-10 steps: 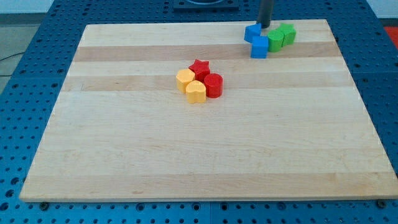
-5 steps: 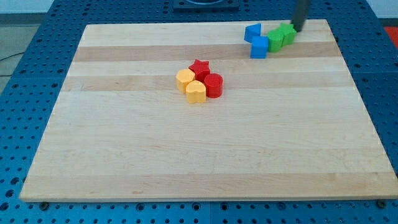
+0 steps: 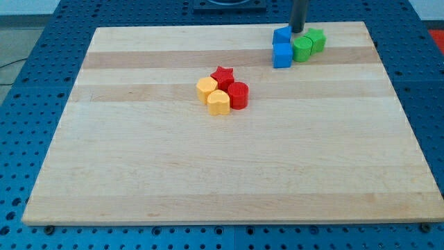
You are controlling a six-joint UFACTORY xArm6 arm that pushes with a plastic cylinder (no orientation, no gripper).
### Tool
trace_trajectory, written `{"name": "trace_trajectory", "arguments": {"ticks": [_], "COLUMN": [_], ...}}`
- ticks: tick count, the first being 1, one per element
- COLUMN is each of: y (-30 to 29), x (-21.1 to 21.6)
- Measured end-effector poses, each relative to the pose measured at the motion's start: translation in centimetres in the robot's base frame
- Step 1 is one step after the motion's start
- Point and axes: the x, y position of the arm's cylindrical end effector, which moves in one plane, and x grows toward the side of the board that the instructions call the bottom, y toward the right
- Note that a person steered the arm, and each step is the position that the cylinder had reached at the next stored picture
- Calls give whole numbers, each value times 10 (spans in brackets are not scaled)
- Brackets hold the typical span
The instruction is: Push the blue blocks downwards
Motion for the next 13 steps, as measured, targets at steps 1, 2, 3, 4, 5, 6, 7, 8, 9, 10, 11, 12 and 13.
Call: {"name": "trace_trajectory", "arguments": {"ticks": [1,2,3,4,5,6,7,8,9,10,11,12,13], "y": [-26,-28,-28,-37,-43,-81,-88,-55,-50,-24,-24,-41,-43], "x": [-3,24,40,12,-4,-16,3,16,22,23,22,12,26]}}
